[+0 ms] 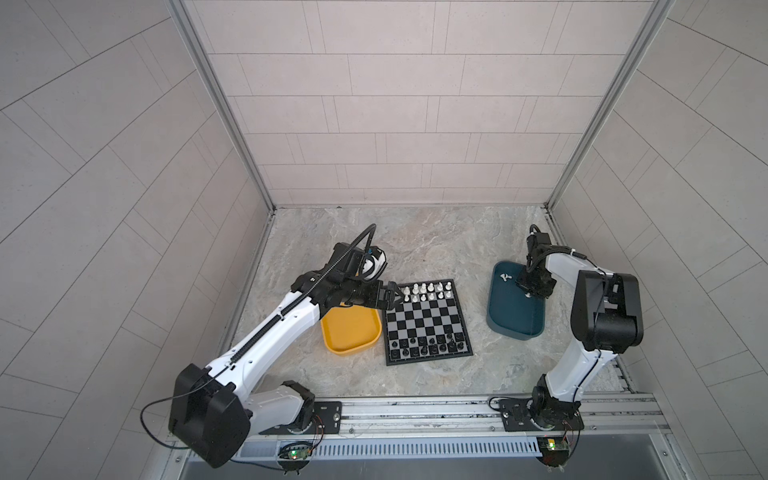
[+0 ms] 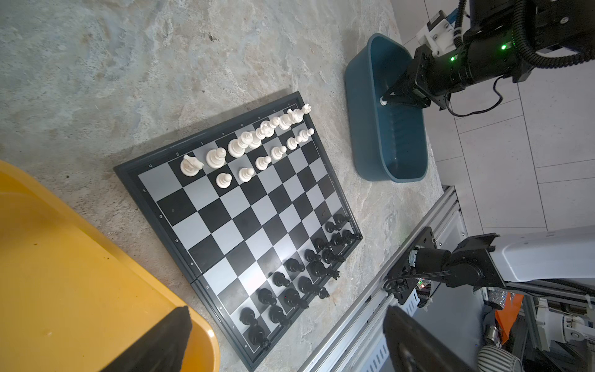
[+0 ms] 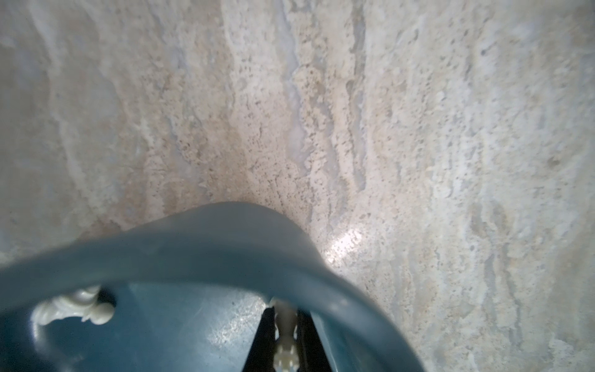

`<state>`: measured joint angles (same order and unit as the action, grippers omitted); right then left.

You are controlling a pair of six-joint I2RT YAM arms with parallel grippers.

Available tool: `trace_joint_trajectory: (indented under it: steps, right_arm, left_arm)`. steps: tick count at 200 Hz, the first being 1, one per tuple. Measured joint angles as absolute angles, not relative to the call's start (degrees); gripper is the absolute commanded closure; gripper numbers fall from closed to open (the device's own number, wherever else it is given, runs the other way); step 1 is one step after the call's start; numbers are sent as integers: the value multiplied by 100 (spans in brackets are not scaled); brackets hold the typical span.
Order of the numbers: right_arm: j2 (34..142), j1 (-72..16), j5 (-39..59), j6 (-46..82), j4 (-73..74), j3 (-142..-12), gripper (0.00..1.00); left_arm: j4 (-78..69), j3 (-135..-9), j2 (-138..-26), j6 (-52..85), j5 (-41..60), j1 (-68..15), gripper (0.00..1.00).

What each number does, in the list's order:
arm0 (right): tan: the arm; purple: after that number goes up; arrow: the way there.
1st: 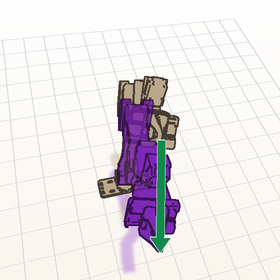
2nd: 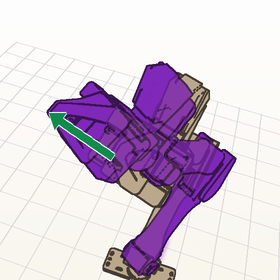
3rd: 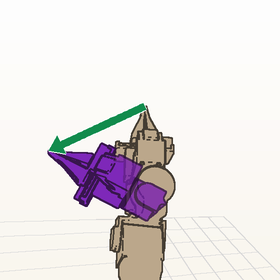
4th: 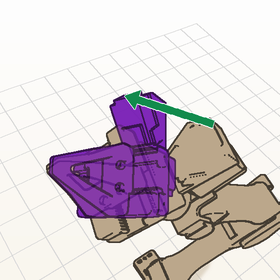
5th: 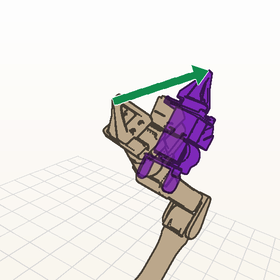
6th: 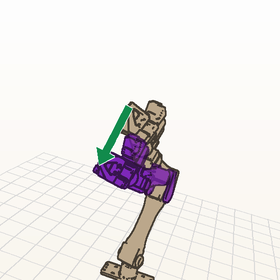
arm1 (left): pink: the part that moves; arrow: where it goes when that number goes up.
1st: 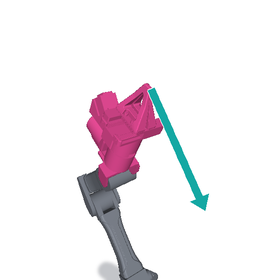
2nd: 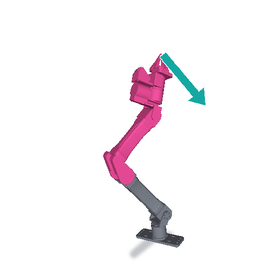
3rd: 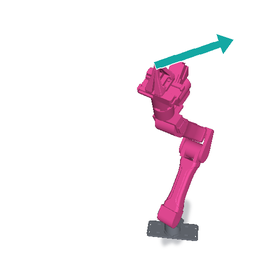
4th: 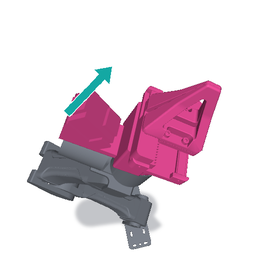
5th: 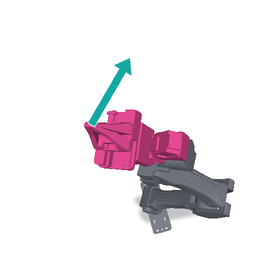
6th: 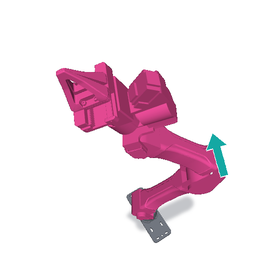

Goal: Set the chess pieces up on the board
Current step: 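Lift the white piece out of the bin and carry it over the board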

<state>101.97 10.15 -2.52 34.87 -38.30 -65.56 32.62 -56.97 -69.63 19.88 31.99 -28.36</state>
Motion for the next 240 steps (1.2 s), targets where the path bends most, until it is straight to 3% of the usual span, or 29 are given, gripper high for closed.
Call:
trace_joint_trajectory:
  steps: [61,115,147,186,240]
  right_arm:
    - [9513,563,-19,3129,-4095,-6591,100]
    - [8917,-2224,322,2703,-4278,-7907,100]
    - [9880,-3413,519,2585,-4303,-9043,100]
    - [11301,-4066,666,2482,-4379,-9950,100]
    - [12184,-4313,729,2421,-4644,-10637,100]
  left_arm:
    - [3232,-5697,-6963,1990,3166,-2799,0]
    - [3367,-5697,-6919,2093,2853,-2694,0]
    - [4012,-5695,-6539,2495,1896,-2541,0]
    - [4987,-5496,-5559,3225,189,-2274,0]
    - [5382,-5321,-5229,3251,-235,-2202,0]
